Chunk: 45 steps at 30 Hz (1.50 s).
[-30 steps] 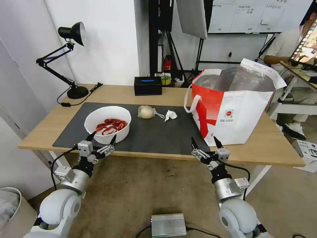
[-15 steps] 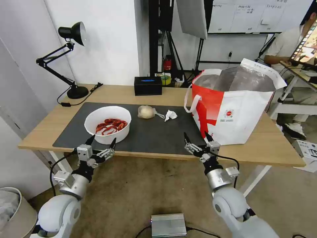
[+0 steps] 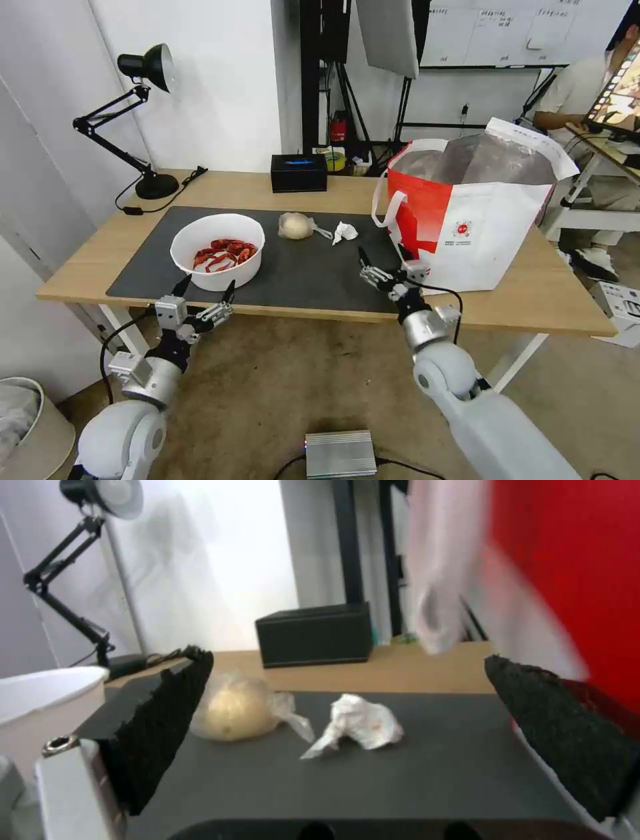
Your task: Pick up the trash from the table and place it into the takeout bag.
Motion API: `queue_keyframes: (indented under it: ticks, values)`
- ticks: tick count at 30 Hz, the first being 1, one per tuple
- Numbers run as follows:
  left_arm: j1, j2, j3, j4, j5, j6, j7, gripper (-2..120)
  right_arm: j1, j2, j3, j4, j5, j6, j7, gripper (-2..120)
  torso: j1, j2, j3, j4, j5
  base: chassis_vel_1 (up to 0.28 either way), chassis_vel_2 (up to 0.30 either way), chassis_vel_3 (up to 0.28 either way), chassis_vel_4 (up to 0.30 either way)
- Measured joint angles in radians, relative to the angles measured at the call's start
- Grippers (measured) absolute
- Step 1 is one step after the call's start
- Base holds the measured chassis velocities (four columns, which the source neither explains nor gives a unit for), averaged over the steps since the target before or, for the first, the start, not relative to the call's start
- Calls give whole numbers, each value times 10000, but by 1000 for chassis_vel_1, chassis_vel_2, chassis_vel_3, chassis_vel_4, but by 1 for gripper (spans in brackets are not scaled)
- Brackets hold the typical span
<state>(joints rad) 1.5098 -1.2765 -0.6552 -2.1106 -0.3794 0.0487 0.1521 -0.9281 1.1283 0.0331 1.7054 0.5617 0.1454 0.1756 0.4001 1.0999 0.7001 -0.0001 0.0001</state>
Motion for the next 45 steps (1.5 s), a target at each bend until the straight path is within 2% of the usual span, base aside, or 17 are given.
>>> queue_keyframes:
  ticks: [14, 16, 20, 32, 45]
  values:
    - [-262, 254, -480, 495, -607, -134, 195, 100, 2846, 786, -1890, -2268, 675, -874, 1208, 100, 0, 0, 0, 1, -4, 0, 0, 0, 0]
    - [-400, 362, -559, 684, -784, -147, 283, 100, 3627, 1033, -2306, -2732, 967, -1191, 1618, 100, 1, 0, 0, 3, -3, 0, 0, 0, 0]
    - [-488, 367, -542, 740, -852, -148, 309, 100, 4277, 1143, -2676, -3067, 1324, -1770, 2173, 100, 1, -1, 0, 3, -1, 0, 0, 0, 0]
    - [-469, 461, -593, 751, -920, -138, 331, 100, 5377, 1523, -3180, -3841, 2592, -3515, 3658, 100, -1, 0, -1, 0, -2, 0, 0, 0, 0]
    - [-432, 546, -739, 797, -1121, -159, 353, 100, 6285, 2618, -3340, -5517, 3061, -4173, 4187, 100, 0, 0, -1, 1, -2, 0, 0, 0, 0]
